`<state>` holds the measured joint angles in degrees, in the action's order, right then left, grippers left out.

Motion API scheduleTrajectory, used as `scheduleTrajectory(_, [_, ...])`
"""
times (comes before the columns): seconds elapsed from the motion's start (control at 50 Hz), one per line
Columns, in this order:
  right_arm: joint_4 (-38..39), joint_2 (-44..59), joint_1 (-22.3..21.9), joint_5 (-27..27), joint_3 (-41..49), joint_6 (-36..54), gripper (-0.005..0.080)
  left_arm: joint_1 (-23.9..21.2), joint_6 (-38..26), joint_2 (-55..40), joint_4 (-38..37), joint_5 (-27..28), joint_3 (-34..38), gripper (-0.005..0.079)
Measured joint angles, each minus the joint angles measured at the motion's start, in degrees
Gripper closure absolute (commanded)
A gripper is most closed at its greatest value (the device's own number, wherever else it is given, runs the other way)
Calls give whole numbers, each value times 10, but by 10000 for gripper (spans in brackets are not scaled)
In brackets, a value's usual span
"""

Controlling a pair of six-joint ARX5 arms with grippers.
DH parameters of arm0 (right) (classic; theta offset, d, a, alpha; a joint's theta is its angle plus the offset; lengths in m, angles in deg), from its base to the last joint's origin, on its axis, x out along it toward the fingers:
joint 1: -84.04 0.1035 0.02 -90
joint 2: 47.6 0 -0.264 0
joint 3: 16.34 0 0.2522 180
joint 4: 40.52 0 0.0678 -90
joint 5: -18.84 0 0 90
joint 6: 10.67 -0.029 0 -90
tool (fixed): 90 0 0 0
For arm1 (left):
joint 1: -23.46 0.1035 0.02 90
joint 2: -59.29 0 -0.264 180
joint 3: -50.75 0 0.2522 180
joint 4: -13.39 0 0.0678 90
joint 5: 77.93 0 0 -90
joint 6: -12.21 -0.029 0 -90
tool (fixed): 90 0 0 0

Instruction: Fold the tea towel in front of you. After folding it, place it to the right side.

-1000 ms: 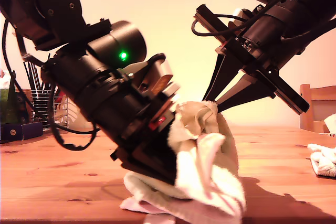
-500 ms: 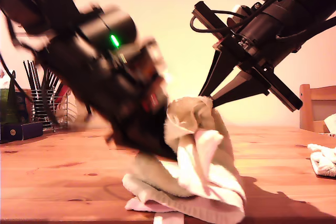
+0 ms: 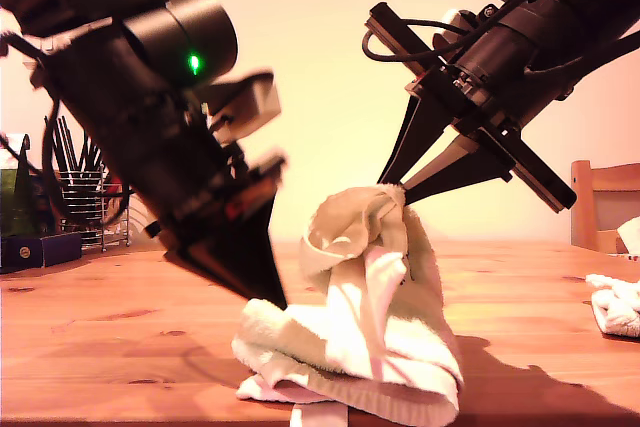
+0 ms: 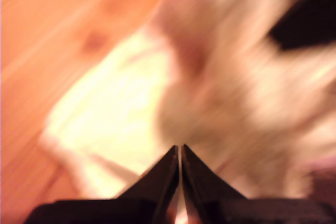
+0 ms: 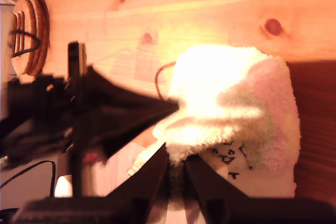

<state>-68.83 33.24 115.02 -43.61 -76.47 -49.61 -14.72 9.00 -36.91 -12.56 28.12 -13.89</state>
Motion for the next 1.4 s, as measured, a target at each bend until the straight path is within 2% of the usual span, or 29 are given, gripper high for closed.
scheduleTrajectory(0.3, [0,0,0,0,0,0,762,-1,1,-46,20,23,0,766])
scheduleTrajectory(0.52, [11,0,0,4,0,-1,763,-7,31,-63,53,69,0,766])
scheduleTrajectory(0.9, [30,1,0,3,0,-16,762,-34,43,-64,54,75,0,766])
scheduleTrajectory(1.16, [44,71,9,1,0,-15,762,-25,43,-64,51,82,0,766])
scheduleTrajectory(1.4, [88,101,10,-14,0,-15,762,-17,43,-59,44,105,0,766])
